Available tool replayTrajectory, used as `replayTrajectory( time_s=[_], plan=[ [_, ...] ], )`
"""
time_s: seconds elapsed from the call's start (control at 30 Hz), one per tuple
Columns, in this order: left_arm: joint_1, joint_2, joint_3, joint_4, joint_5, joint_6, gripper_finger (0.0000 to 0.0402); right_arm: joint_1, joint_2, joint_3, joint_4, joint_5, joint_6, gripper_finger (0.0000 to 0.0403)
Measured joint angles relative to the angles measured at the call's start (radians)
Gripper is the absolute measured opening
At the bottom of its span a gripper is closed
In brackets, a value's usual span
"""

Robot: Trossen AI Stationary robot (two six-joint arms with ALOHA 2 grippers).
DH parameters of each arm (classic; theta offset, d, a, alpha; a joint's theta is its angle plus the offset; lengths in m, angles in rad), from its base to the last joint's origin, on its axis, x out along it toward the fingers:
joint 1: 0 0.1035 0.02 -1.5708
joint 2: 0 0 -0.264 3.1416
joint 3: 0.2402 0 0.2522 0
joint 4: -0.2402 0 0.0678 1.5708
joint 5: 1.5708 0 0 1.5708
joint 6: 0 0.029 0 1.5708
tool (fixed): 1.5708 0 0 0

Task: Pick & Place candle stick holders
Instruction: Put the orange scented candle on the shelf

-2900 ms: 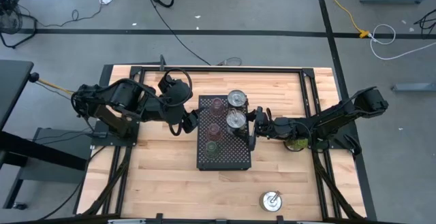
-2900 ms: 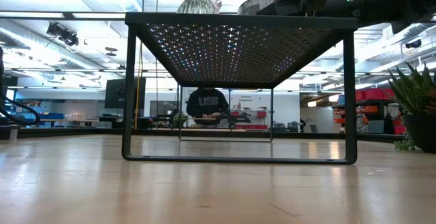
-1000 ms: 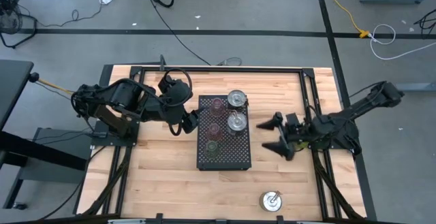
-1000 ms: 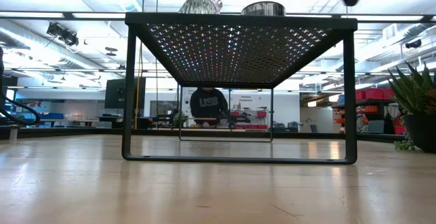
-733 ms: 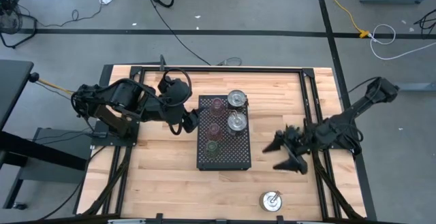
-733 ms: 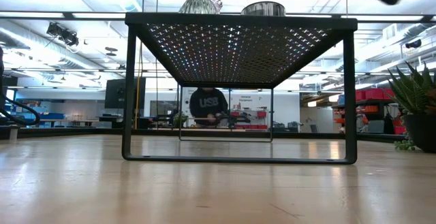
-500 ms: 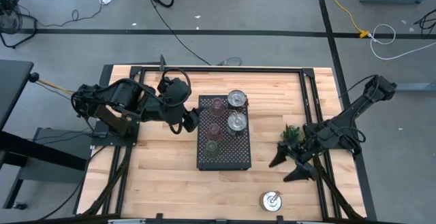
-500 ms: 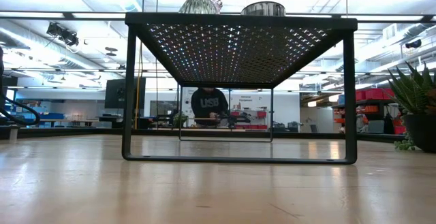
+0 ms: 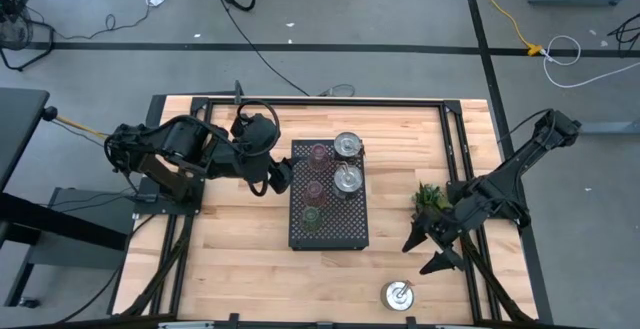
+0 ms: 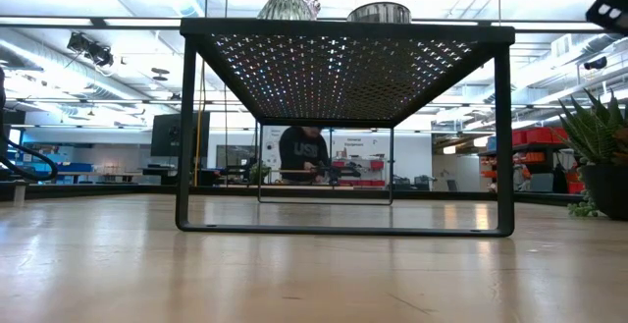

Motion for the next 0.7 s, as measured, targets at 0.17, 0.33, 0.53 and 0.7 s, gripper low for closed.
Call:
replayTrajectory(
  time_s=[0.17, 0.33, 0.53, 0.7],
  plan=[
    [0.0, 0.0, 0.0, 0.0, 0.0, 0.0, 0.0374, 0.003, 0.0, 0.0, -0.02, -0.016, 0.043, 0.04],
    [0.0, 0.0, 0.0, 0.0, 0.0, 0.0, 0.0374, 0.011, 0.0, 0.0, -0.017, -0.028, 0.06, 0.04],
    [0.0, 0.0, 0.0, 0.0, 0.0, 0.0, 0.0374, 0.044, 0.003, 0.0, -0.046, -0.031, 0.077, 0.04],
    [0.0, 0.0, 0.0, 0.0, 0.0, -0.003, 0.0374, 0.106, 0.003, 0.0, -0.082, -0.021, 0.121, 0.04]
  ],
)
